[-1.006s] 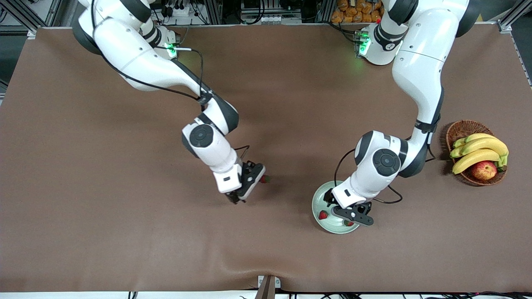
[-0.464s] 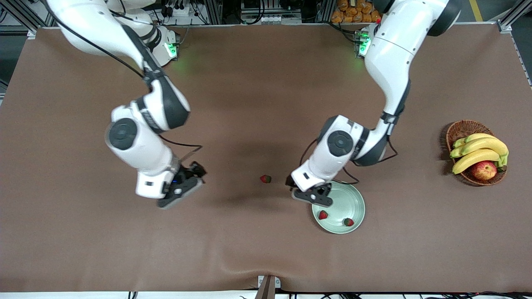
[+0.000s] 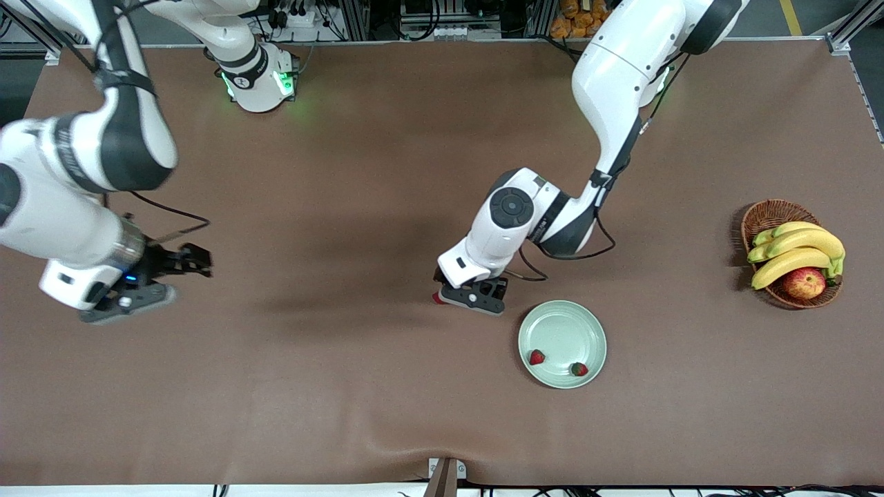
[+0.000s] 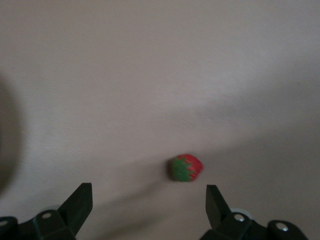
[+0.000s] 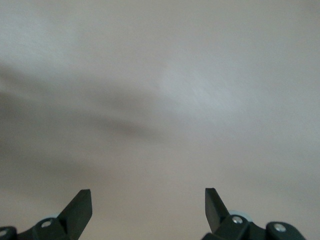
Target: Collect all strawberries into plate
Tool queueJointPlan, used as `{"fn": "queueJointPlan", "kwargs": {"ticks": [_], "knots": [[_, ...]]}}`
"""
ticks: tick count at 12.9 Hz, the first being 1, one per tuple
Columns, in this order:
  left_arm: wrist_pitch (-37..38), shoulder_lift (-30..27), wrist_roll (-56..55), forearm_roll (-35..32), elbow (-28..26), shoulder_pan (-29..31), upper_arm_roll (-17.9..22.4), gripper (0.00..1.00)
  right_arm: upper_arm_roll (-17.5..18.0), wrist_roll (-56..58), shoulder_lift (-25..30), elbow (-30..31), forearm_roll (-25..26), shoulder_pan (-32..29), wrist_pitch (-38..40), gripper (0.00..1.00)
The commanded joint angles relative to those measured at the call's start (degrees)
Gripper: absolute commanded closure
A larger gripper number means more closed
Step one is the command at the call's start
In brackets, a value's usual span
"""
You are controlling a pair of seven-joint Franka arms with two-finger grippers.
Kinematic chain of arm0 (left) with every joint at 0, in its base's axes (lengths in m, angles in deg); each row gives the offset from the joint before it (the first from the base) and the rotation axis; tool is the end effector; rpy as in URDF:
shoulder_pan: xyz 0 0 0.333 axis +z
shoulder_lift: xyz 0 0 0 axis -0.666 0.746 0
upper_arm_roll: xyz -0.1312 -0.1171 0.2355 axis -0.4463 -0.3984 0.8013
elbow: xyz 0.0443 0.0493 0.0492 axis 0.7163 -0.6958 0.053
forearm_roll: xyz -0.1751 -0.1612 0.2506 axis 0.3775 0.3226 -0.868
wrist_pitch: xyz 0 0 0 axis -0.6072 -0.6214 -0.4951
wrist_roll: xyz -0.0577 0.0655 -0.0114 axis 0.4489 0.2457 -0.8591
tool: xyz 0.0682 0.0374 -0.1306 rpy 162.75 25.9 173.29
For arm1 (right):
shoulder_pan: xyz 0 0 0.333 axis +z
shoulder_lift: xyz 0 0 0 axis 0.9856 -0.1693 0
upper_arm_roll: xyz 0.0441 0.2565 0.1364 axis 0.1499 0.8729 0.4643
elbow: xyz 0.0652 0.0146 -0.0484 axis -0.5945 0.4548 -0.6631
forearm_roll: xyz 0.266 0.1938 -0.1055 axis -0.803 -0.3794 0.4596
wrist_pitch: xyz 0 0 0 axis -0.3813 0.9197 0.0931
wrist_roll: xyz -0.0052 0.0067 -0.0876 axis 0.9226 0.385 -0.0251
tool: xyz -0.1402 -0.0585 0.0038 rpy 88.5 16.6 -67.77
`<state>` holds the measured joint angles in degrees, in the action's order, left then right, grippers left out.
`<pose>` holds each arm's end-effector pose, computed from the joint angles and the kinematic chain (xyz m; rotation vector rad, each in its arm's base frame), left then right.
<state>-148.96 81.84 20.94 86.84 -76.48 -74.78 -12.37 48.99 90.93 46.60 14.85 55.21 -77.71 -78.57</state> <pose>0.5469 -0.4430 0.2151 2.9112 -0.4000 0.2711 0.5857 0.0288 0.4202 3.1030 0.4215 -0.0610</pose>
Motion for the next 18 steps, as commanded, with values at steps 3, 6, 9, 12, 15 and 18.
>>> {"fn": "queueJointPlan", "kwargs": {"ticks": [3, 6, 9, 12, 15, 18], "knots": [[-4.99, 1.57, -1.48, -1.47, -0.71, -3.80, 2.11, 0.00, -2.17, -1.21, 8.78, 2.45, -1.68, -5.45, 10.82, 0.00], [-7.97, 2.80, -1.56, -7.33, -0.71, -3.80, 2.02, 0.10, -6.30, -2.26, 13.09, 2.45, -5.09, -4.84, 16.09, 0.00], [-12.62, 5.17, -2.09, -7.98, -0.71, -3.80, 1.93, 0.15, -6.58, -7.95, 15.29, 2.45, -6.25, -4.92, 20.40, 0.00], [-12.99, 5.35, -2.35, -7.54, -0.71, -3.80, 1.84, 0.20, -6.32, -9.91, 17.14, 2.36, -6.16, -4.75, 21.56, 0.00], [-13.51, 5.88, -2.26, -7.45, -0.63, -3.80, 1.93, 0.28, -5.36, -8.94, 17.94, 2.36, -5.20, -4.74, 21.03, 0.00], [-15.27, 6.58, -2.35, -7.45, -0.63, -3.80, 1.84, 0.30, -5.00, -7.54, 18.03, 0.61, -1.08, -2.56, 20.68, 0.00]]}}
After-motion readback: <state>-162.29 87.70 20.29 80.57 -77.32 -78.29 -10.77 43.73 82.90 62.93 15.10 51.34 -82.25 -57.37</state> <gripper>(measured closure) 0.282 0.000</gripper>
